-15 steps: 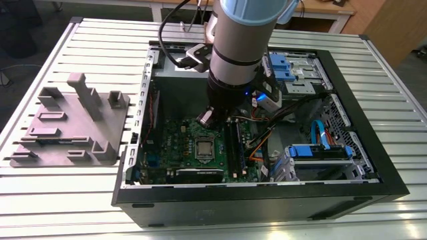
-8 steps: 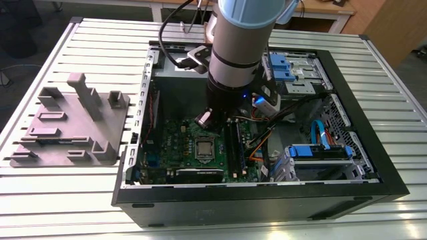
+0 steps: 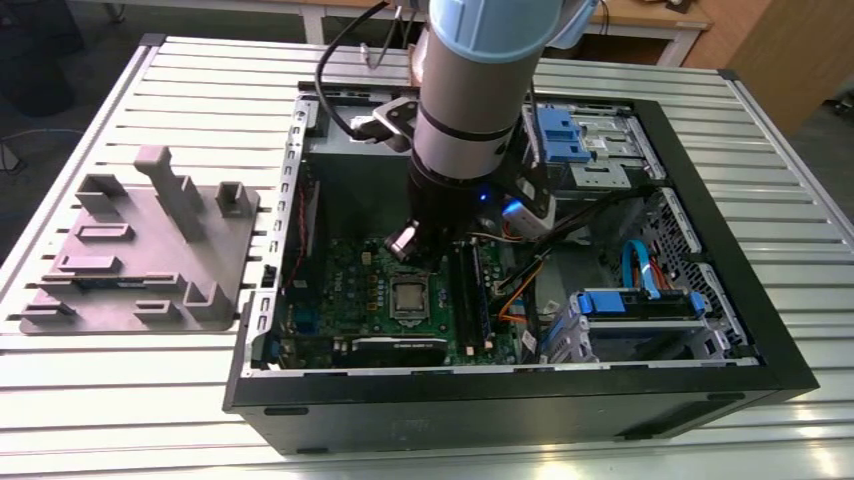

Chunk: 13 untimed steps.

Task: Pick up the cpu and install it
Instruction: 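Install the first cpu locking lever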

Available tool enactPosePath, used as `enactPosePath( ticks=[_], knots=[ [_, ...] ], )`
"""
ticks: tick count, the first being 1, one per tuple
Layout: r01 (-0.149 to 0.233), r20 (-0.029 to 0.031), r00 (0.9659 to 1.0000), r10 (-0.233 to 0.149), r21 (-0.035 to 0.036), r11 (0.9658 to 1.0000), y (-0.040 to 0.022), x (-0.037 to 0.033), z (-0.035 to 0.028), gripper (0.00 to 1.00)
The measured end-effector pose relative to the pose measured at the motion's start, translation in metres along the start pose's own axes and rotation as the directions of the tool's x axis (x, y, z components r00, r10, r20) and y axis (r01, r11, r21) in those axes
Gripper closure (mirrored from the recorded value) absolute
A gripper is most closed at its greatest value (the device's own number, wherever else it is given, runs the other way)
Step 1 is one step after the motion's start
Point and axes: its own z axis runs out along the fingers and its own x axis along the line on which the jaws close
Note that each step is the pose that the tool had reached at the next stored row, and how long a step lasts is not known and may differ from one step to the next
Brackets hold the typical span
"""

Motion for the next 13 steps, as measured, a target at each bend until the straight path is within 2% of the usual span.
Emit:
enactPosePath(
  ticks=[7, 13],
  knots=[
    [-0.033, -0.0070, 0.9994, 0.033, 0.0083, 0.9994, -0.0008, 0.0005, 0.0063, 0.90],
    [-0.052, -0.0103, 0.9986, 0.052, 0.0124, 0.9986, -0.0037, 0.0026, 0.0100, 0.90]
  ],
)
